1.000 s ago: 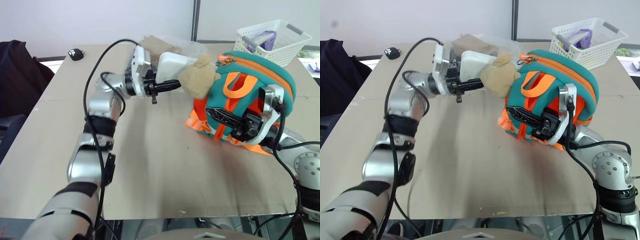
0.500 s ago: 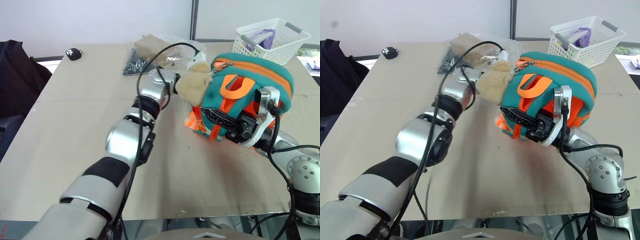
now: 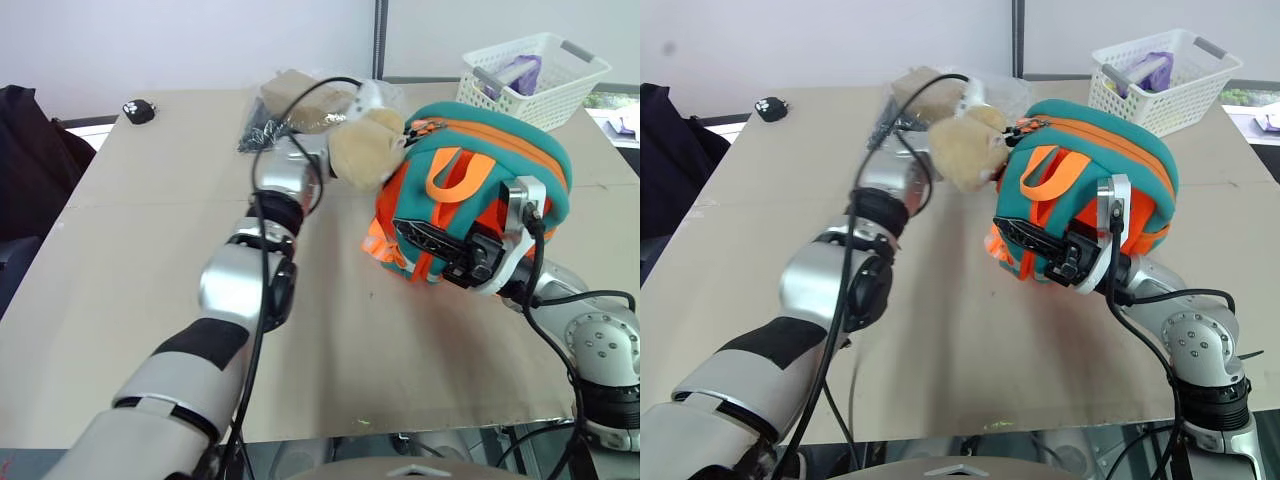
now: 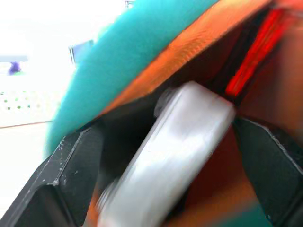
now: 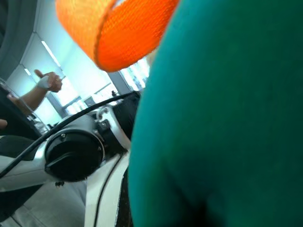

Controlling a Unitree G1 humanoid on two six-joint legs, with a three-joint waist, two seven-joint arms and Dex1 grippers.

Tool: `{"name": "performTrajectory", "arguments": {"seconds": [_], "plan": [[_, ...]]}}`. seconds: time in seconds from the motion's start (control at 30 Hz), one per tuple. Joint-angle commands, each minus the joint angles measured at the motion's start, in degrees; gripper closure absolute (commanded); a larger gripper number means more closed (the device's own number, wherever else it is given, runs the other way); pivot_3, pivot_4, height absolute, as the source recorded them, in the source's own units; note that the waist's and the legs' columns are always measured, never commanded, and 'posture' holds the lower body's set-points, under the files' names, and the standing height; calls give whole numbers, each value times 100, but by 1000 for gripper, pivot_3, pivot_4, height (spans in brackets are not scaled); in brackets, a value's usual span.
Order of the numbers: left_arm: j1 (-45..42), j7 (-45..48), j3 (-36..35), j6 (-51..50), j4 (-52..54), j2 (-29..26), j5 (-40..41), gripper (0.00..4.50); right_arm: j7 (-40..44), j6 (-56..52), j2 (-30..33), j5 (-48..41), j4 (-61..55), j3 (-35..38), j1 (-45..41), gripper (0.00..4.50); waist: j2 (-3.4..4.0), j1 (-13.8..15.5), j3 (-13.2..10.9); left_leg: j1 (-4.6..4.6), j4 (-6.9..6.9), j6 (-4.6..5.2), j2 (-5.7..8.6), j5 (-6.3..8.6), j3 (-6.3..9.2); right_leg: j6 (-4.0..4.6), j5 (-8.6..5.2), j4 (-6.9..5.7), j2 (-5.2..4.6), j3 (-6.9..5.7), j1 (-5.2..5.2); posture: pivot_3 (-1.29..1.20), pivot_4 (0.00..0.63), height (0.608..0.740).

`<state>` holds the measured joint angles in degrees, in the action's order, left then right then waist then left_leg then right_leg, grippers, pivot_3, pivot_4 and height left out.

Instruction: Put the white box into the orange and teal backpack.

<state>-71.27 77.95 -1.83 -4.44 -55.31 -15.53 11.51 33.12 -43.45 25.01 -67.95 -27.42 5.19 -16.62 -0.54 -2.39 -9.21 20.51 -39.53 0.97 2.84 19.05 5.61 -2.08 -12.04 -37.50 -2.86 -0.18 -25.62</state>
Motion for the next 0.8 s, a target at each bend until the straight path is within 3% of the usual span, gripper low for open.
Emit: {"name": "performTrajectory", "arguments": {"seconds": [0.03,0.2,0.43,0.67,0.8], "plan": [[369,-5,-54,-440,1184,-449,150,146,214,98,1,29,42,4,-230,4500,1,0,0,0,0,0,0,0,0,0,0,-1,-2,0,0,0,150,740],[1178,-180,-275,-1644,2794,-989,705,146,369,81,-42,134,257,-48,-422,4500,0,30,1,0,-10,-1,1,0,7,0,0,-11,-7,3,0,0,150,740],[2014,-159,-221,-2615,4329,-1034,1596,146,464,45,-108,216,389,-67,-512,4500,1,44,1,16,-43,-1,3,0,22,1,0,-16,-19,4,1,0,150,740],[1823,-157,33,-2316,4118,-645,1692,146,445,46,-153,270,365,-72,-494,4500,1,44,2,12,-63,-2,5,0,16,6,5,-36,-16,5,5,0,150,740],[1637,-197,-266,-2432,3986,-494,2083,146,348,82,-222,305,227,-81,-341,4500,1,35,2,12,-62,-2,3,0,17,6,5,-37,-14,3,4,0,150,740]]}}
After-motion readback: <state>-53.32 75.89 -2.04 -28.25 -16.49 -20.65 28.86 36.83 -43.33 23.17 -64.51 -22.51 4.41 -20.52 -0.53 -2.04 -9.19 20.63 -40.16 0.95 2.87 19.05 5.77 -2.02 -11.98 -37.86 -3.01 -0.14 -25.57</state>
